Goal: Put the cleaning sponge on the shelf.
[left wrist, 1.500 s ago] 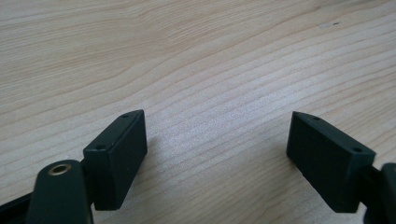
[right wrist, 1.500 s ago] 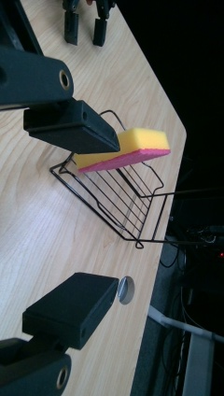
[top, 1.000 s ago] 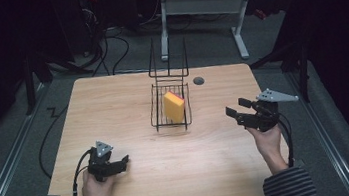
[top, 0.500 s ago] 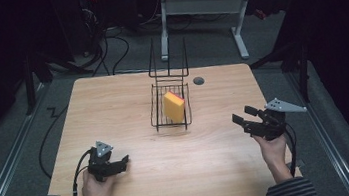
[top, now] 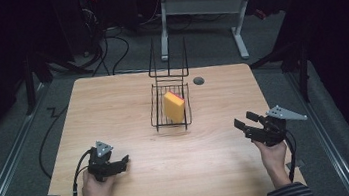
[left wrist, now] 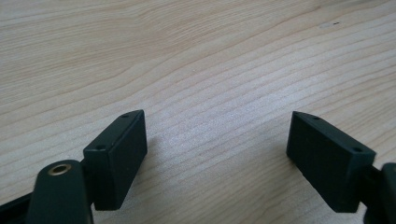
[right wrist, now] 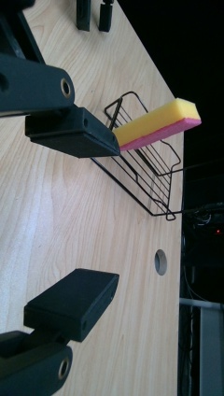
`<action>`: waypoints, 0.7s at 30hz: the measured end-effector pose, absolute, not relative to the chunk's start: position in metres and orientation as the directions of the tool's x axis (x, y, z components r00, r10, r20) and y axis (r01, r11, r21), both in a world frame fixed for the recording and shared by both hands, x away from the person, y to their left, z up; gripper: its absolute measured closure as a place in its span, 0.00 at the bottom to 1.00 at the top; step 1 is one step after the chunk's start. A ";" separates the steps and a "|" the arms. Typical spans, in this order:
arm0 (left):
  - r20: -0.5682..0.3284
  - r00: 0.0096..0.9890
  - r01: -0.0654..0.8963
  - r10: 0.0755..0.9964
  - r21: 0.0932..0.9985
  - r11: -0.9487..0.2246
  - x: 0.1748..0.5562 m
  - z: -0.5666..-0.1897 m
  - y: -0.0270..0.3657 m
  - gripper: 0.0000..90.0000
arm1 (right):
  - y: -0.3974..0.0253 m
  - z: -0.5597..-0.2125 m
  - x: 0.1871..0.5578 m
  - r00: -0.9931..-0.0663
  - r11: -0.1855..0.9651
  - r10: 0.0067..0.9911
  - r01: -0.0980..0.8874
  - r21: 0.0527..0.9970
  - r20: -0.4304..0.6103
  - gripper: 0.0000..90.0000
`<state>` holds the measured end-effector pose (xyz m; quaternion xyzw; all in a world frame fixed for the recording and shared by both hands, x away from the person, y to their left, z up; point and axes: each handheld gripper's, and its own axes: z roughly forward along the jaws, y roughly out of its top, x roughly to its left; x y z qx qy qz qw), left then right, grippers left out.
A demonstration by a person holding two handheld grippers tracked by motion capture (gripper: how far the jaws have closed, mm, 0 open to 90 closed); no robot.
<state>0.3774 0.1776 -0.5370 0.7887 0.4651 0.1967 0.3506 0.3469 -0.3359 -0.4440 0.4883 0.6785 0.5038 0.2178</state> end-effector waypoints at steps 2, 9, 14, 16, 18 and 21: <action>-0.016 0.490 0.596 0.871 0.736 -0.322 0.377 -0.537 0.178 0.23 | -0.335 -0.447 0.347 -0.426 0.018 0.883 0.445 0.895 0.194 0.37; -0.016 0.490 0.596 0.872 0.736 -0.322 0.377 -0.537 0.178 0.23 | -0.332 -0.458 0.347 -0.425 0.036 0.887 0.456 0.889 0.182 0.38; -0.016 0.490 0.596 0.871 0.736 -0.322 0.377 -0.537 0.178 0.23 | -0.329 -0.471 0.347 -0.416 0.052 0.893 0.479 0.877 0.174 0.38; -0.016 0.490 0.596 0.871 0.736 -0.322 0.377 -0.537 0.178 0.23 | -0.329 -0.477 0.347 -0.411 0.056 0.895 0.490 0.870 0.174 0.38; -0.016 0.490 0.596 0.872 0.736 -0.322 0.377 -0.537 0.178 0.23 | -0.328 -0.483 0.347 -0.406 0.063 0.898 0.505 0.861 0.172 0.38; -0.016 0.490 0.596 0.872 0.736 -0.322 0.377 -0.537 0.178 0.23 | -0.326 -0.492 0.348 -0.403 0.080 0.901 0.520 0.851 0.161 0.38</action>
